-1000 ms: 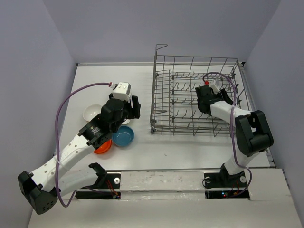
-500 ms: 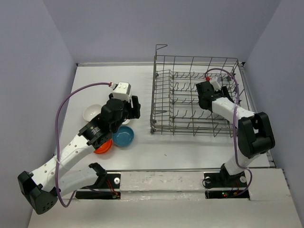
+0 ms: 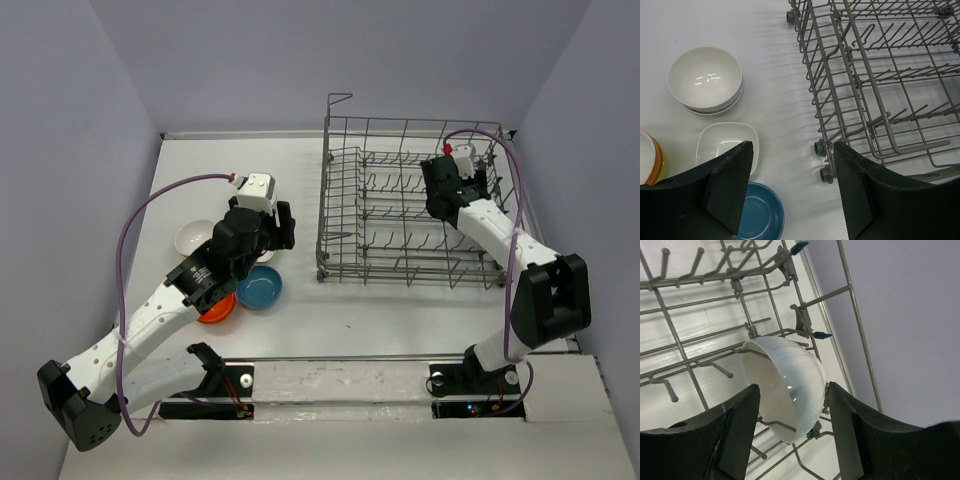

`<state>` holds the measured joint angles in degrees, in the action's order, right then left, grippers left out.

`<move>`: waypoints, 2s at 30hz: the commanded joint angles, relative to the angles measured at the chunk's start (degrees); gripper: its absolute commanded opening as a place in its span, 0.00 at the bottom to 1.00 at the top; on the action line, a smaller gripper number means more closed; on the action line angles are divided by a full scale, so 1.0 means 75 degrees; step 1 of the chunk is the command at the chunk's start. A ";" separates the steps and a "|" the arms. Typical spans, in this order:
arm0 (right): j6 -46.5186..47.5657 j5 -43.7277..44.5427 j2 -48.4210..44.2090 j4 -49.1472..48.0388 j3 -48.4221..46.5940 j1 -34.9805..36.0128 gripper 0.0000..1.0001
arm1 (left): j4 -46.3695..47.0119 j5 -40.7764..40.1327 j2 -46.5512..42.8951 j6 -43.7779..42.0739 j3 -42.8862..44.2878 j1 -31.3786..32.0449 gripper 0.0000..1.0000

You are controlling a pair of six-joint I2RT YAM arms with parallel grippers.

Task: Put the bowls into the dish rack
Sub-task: Insert the bowl into the dish rack, then pick up the bowl from the corner of the board.

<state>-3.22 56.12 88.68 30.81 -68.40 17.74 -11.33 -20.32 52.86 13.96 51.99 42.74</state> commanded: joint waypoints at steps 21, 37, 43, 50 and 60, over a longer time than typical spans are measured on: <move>-0.1926 -0.6275 -0.2179 0.1037 -0.2552 0.0155 0.66 | 0.0163 0.0937 0.1061 0.0483 0.0193 -0.2580 0.77; -0.1750 -0.6920 -0.2976 0.0299 -0.1673 0.0155 0.70 | -0.0387 -0.0127 0.3697 0.1186 0.2431 -0.3472 0.73; -0.1785 -0.7002 -0.3364 0.0193 -0.1345 0.0155 0.71 | -0.0223 -0.0291 0.4260 0.1338 0.2525 -0.3695 0.70; -0.1808 -0.7072 -0.3434 0.0135 -0.1239 0.0155 0.72 | -0.0153 -0.0221 0.4611 0.1397 0.2502 -0.4128 0.69; -0.1844 -0.7248 -0.3399 0.0111 -0.1192 0.0155 0.72 | -0.0036 0.0223 0.5255 0.1502 0.2631 -0.4421 0.65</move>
<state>-17.17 2.72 63.90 35.09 -77.47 18.50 -13.08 -19.64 91.11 24.34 69.06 10.33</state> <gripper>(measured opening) 0.718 0.655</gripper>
